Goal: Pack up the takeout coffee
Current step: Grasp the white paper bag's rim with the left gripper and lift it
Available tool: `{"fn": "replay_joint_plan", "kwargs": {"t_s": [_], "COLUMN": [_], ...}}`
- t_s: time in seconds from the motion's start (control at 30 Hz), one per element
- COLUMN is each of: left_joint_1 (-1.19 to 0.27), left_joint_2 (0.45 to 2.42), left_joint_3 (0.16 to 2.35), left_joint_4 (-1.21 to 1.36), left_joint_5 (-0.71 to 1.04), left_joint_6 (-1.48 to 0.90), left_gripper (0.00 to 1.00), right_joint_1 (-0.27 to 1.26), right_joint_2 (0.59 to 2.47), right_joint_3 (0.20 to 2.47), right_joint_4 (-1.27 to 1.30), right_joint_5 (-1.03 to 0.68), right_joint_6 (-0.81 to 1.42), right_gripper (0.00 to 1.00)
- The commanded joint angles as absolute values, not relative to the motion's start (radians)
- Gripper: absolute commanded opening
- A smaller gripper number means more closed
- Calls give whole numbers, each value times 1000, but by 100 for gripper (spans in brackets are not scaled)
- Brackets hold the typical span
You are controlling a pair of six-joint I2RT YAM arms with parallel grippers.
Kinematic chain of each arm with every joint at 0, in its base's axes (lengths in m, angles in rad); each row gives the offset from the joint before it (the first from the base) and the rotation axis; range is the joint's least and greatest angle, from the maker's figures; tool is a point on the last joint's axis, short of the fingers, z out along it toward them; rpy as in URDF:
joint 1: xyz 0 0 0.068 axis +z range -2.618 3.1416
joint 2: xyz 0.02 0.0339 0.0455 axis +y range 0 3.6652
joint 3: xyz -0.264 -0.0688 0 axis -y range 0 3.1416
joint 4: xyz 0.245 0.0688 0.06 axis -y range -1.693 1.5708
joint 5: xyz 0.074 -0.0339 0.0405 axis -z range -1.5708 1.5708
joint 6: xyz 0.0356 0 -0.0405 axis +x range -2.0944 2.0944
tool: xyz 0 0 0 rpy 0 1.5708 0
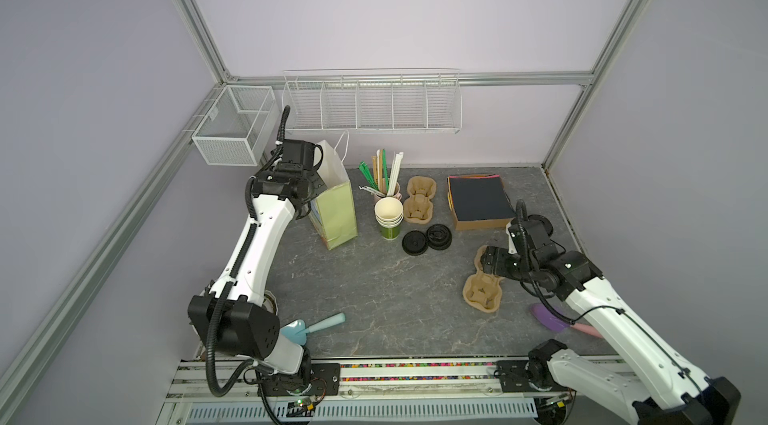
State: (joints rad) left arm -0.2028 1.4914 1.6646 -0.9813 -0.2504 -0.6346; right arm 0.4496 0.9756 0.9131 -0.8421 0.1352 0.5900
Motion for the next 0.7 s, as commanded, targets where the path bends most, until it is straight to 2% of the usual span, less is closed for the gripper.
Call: {"fn": "replay_joint_plan", "kwargs": {"t_s": [0.0, 0.1, 0.4, 0.67], "left_joint_1": [-205, -235, -443, -466], "left_joint_2": [1345, 1258, 1096, 1022], "left_joint_3": [1709, 1725, 1841, 1851], "left_joint_4": [-1009, -1031, -1177, -1252], "left_joint_5": [-243, -235, -224, 41], "left_joint_6": [-608, -587, -537, -599], "left_gripper": [0, 0, 0, 0], "right_joint_1": [458, 460, 460, 460], "right_joint_2": [954, 947, 940, 932], "right_joint_3": [934, 940, 985, 996], "right_joint_4": [-854, -850, -876, -888], "right_joint_5": [143, 139, 158, 181], "right_joint_6": [572, 572, 554, 580], "right_gripper": [89, 88, 89, 89]}}
